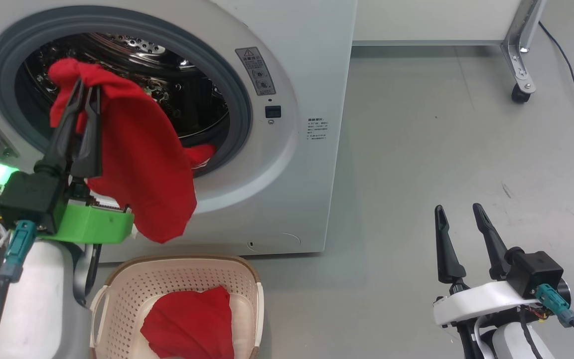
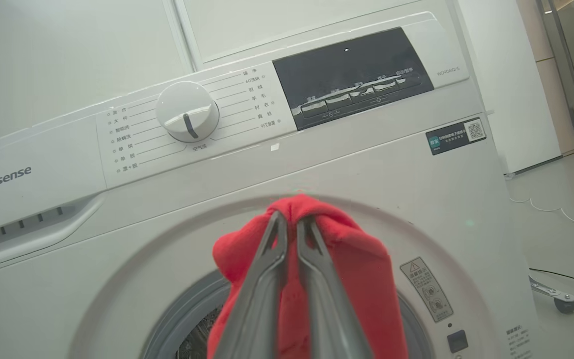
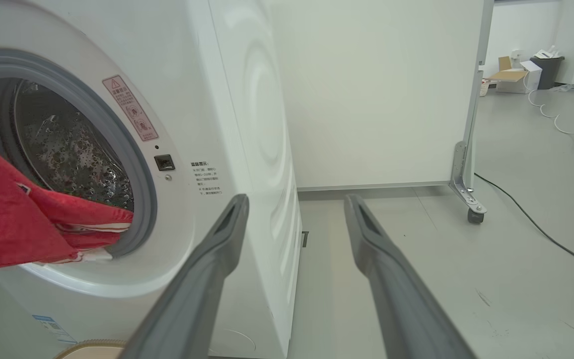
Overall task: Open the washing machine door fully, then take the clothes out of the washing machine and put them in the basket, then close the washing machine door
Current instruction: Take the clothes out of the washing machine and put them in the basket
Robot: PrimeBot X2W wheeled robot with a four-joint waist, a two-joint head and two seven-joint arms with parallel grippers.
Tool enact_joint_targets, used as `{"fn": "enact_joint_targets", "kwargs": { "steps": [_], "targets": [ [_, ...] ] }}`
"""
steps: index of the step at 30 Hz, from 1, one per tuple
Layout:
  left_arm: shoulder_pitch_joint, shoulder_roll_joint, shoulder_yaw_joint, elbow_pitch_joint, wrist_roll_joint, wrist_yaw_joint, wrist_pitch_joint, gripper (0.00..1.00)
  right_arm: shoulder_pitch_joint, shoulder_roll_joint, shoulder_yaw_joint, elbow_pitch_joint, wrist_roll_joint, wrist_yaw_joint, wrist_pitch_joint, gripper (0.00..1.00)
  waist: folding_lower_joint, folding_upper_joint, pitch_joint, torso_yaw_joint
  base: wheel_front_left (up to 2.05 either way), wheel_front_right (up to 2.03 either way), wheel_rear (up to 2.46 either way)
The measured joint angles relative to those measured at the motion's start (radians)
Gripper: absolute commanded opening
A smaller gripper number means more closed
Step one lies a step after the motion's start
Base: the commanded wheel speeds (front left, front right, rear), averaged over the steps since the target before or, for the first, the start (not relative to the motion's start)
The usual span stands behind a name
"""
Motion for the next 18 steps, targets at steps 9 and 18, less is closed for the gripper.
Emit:
{"fn": "enact_joint_targets", "kwargs": {
  "steps": [9,18],
  "targets": [
    [0.075,-0.007,0.004,-0.067,-0.002,0.000,0.000,0.00,0.004,0.001,-0.001,-0.005,-0.002,0.007,0.000,1.00,0.0000,0.0000,0.016,0.007,0.00,0.00,0.00],
    [0.241,-0.001,-0.016,0.119,-0.002,-0.002,0.001,0.00,0.004,0.003,0.004,-0.004,-0.018,0.014,0.000,1.00,0.0000,0.0000,0.035,0.007,0.00,0.00,0.00]
  ]
}}
